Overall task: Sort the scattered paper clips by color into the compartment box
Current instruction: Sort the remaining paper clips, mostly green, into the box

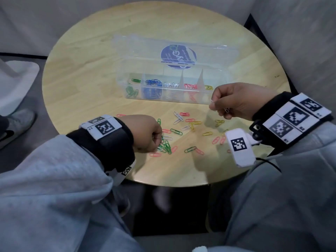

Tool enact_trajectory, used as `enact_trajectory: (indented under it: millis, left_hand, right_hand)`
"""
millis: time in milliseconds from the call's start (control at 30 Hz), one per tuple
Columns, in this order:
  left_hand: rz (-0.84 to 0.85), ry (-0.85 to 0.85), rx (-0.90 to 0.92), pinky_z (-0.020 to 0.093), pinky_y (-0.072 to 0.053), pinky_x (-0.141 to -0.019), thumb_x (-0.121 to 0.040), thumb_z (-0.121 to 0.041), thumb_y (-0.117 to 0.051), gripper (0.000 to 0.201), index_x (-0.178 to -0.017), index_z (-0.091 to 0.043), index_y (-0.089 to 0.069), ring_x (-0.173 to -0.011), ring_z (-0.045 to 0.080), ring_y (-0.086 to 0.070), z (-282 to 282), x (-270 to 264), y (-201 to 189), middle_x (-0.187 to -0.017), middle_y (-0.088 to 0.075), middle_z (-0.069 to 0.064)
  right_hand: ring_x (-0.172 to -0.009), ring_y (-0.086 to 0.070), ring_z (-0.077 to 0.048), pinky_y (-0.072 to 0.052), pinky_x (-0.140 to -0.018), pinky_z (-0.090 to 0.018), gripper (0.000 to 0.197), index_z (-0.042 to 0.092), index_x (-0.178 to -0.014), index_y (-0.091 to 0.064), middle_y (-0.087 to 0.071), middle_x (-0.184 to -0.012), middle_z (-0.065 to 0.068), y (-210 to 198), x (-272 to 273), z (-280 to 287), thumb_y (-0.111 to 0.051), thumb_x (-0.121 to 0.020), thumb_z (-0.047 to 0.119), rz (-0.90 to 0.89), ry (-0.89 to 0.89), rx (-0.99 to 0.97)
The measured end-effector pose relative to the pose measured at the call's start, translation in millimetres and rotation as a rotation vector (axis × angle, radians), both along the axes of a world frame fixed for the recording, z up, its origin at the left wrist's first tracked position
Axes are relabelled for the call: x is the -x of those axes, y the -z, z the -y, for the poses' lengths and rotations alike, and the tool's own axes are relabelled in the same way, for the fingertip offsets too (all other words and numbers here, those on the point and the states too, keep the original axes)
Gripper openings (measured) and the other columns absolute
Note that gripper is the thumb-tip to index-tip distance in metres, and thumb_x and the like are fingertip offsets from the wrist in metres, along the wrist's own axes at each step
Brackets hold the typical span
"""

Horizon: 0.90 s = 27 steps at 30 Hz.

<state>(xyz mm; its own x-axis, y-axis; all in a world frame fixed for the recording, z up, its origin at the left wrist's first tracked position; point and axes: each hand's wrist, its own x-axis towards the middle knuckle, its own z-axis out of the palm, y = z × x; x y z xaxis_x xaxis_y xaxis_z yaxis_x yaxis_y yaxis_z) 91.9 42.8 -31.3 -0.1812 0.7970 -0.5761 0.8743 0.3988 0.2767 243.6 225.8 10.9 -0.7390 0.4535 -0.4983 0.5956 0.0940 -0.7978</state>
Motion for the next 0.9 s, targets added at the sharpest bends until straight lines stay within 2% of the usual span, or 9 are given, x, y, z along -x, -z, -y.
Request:
enact_trajectory:
  millis: [100,200,300,433,567,667,767,900]
  left_hand:
    - [-0.004,-0.004,-0.032,0.021,-0.034,-0.053,-0.075,-0.022,-0.067,0.013,-0.083,-0.029,-0.059,-0.057,0.009,-0.048,0,-1,0,-0.062,-0.051,-0.008]
    - [-0.035,0.031,-0.05,0.021,-0.031,-0.05,-0.075,-0.021,-0.067,0.015,-0.085,-0.029,-0.06,-0.058,0.007,-0.045,0,-5,2,-0.063,-0.048,-0.01]
    - [-0.08,0.042,-0.072,0.022,-0.029,-0.051,-0.074,-0.024,-0.068,0.016,-0.086,-0.028,-0.059,-0.066,0.013,-0.048,-2,-7,3,-0.066,-0.048,-0.01]
    - [-0.058,0.089,-0.112,0.026,-0.035,-0.056,-0.07,-0.024,-0.07,0.021,-0.081,-0.026,-0.053,-0.064,0.012,-0.047,-2,-8,5,-0.066,-0.049,-0.009]
    - [-0.042,0.113,-0.075,0.025,-0.04,-0.064,-0.072,-0.022,-0.069,0.015,-0.076,-0.028,-0.055,-0.069,0.014,-0.049,-3,-8,7,-0.065,-0.049,-0.012]
    - [-0.055,0.117,-0.063,0.023,-0.036,-0.059,-0.073,-0.022,-0.068,0.013,-0.071,-0.029,-0.056,-0.068,0.012,-0.05,-4,-8,8,-0.065,-0.05,-0.013]
    - [-0.049,0.114,-0.044,0.021,-0.031,-0.052,-0.073,-0.023,-0.069,0.012,-0.072,-0.028,-0.057,-0.061,0.007,-0.047,-6,-9,9,-0.065,-0.052,-0.012]
    - [-0.01,0.131,-0.018,0.021,-0.032,-0.052,-0.072,-0.027,-0.072,0.017,-0.072,-0.026,-0.054,-0.059,0.007,-0.045,-8,-9,9,-0.065,-0.052,-0.01]
  right_hand:
    - [-0.046,-0.046,-0.011,-0.038,-0.039,-0.017,0.027,0.011,-0.062,-0.051,-0.049,-0.05,0.0,1,-5,-8,-0.06,-0.083,-0.004,0.006,0.037,0.0]
    - [-0.046,-0.046,-0.011,-0.039,-0.039,-0.016,0.026,0.011,-0.063,-0.051,-0.048,-0.052,-0.002,6,-4,-7,-0.06,-0.084,-0.003,0.057,0.025,-0.019]
    - [-0.046,-0.045,-0.012,-0.039,-0.041,-0.017,0.025,0.011,-0.064,-0.051,-0.049,-0.055,-0.004,13,0,-1,-0.061,-0.084,-0.002,0.117,-0.012,-0.043]
    - [-0.049,-0.042,-0.015,-0.037,-0.05,-0.022,0.023,0.012,-0.066,-0.052,-0.051,-0.057,-0.005,20,5,9,-0.063,-0.084,0.003,0.187,-0.056,-0.074]
    - [-0.049,-0.043,-0.015,-0.039,-0.05,-0.023,0.023,0.013,-0.066,-0.051,-0.052,-0.058,-0.004,25,9,16,-0.064,-0.084,0.005,0.225,-0.092,-0.091]
    - [-0.05,-0.045,-0.014,-0.038,-0.045,-0.021,0.025,0.012,-0.065,-0.048,-0.053,-0.064,-0.007,26,13,19,-0.057,-0.085,-0.001,0.205,-0.06,-0.011]
    - [-0.046,-0.043,-0.016,-0.032,-0.038,-0.019,0.028,0.01,-0.064,-0.042,-0.048,-0.06,-0.011,28,17,21,-0.044,-0.086,-0.007,0.155,0.02,0.121]
    - [-0.046,-0.039,-0.017,-0.027,-0.04,-0.021,0.021,0.008,-0.066,-0.04,-0.048,-0.064,-0.013,32,23,26,-0.037,-0.084,-0.003,0.163,0.103,0.171]
